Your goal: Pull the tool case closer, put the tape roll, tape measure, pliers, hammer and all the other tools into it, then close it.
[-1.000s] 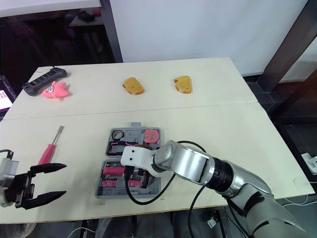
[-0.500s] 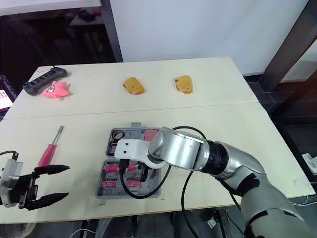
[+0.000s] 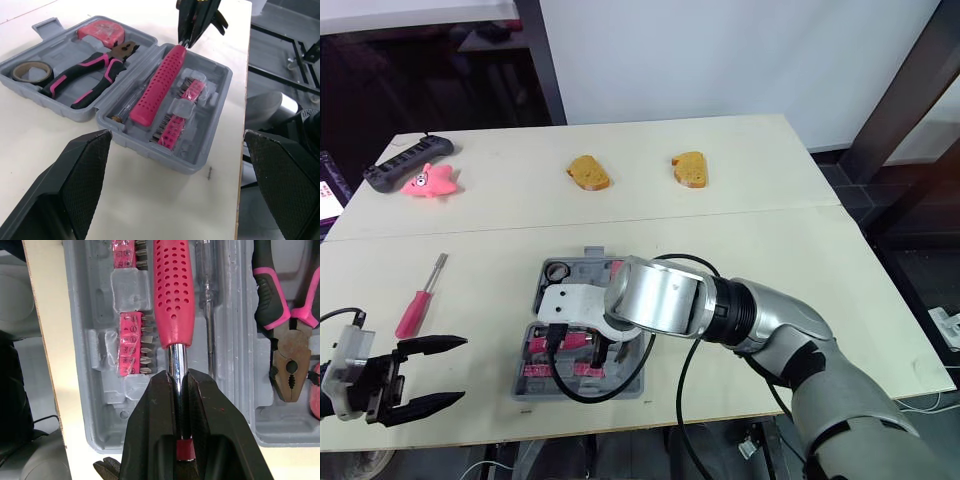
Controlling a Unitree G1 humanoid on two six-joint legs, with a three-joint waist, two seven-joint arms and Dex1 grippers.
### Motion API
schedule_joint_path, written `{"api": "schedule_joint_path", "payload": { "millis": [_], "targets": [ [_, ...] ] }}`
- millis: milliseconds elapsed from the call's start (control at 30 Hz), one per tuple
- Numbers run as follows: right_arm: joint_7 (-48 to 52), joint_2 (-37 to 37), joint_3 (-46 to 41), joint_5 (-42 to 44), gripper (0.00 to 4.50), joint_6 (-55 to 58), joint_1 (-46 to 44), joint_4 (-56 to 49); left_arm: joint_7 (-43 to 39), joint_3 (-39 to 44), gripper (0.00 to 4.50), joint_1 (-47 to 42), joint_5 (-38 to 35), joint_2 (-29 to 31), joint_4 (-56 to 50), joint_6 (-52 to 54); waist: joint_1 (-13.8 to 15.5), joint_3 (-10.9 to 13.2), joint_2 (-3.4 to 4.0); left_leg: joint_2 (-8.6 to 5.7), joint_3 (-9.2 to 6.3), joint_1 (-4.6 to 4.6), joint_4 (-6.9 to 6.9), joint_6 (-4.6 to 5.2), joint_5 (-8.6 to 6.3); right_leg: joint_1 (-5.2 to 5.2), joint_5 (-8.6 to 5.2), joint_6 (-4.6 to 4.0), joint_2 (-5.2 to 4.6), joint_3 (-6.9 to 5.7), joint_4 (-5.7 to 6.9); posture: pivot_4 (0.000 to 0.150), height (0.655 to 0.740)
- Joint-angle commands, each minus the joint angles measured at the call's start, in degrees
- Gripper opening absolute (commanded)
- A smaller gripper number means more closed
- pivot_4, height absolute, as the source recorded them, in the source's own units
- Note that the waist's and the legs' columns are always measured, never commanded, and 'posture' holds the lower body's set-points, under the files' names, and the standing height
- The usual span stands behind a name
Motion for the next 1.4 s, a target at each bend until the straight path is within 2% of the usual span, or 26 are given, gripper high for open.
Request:
{"api": "schedule_joint_path", "payload": {
  "millis": [33, 567, 967, 1033, 1067, 1200, 1400],
  "targets": [
    [-1.07, 1.33, 0.82, -0.06, 0.09, 0.21, 0.08, 0.06, -0.02, 0.45, 4.50, 0.25, 0.01, -0.04, -0.62, -0.63, 0.00, 0.00, 0.00, 0.00, 0.00, 0.00, 0.00, 0.00, 0.00, -0.01, 0.01, 0.01, 0.00, 0.00, 0.00, 0.150, 0.7400],
    [-4.52, 6.38, 1.29, -1.75, 0.09, -1.72, 2.64, 5.20, 1.08, 0.38, 4.50, 0.93, -0.34, -0.19, -2.36, 0.20, -0.13, 0.00, 0.00, 0.00, -0.01, -0.08, 0.01, 0.00, 0.00, -0.11, 0.04, 0.08, 0.01, -0.01, 0.08, 0.150, 0.7400],
    [-4.50, 4.15, 3.55, -3.28, 0.09, -5.37, 5.79, 7.12, 1.25, 0.41, 4.50, 0.73, -0.33, -0.09, -1.94, 0.23, -0.66, 0.00, 0.00, 0.00, -0.02, -0.10, 0.02, 0.00, 0.00, -0.15, 0.05, 0.09, 0.02, 0.00, 0.18, 0.150, 0.7400],
    [-4.30, 3.42, 3.72, -3.66, 0.97, -6.04, 6.25, 7.38, 1.27, 0.42, 4.50, 0.71, -0.34, -0.07, -1.94, 0.27, -0.77, 0.00, 0.00, 0.00, -0.03, -0.12, 0.02, 0.00, 0.00, -0.16, 0.05, 0.09, 0.02, -0.01, 0.18, 0.150, 0.7400],
    [-4.17, 3.07, 3.71, -3.82, 1.24, -6.30, 6.45, 7.43, 1.25, 0.42, 4.50, 0.74, -0.37, -0.06, -1.96, 0.35, -0.81, 0.00, -0.01, 0.00, -0.03, -0.12, 0.03, 0.00, 0.00, -0.16, 0.05, 0.09, 0.02, -0.01, 0.18, 0.150, 0.7400],
    [-3.77, 2.38, 3.14, -4.31, 3.10, -6.85, 6.90, 7.37, 1.27, 0.43, 4.50, 0.74, -0.45, -0.06, -1.91, 0.50, -1.30, -0.01, -0.01, 0.00, -0.06, -0.13, 0.07, 0.00, 0.00, -0.15, 0.05, 0.09, 0.02, -0.02, 0.20, 0.150, 0.7400],
    [-3.55, 2.34, 1.32, -5.02, 3.10, -7.48, 7.06, 7.25, 1.30, 0.24, 4.50, 0.69, -0.38, -0.23, -1.91, 0.59, -1.35, 0.00, 0.00, 0.00, -0.06, -0.16, 0.07, 0.00, 0.00, -0.17, 0.05, 0.09, 0.02, -0.02, 0.20, 0.150, 0.7400]
  ]
}}
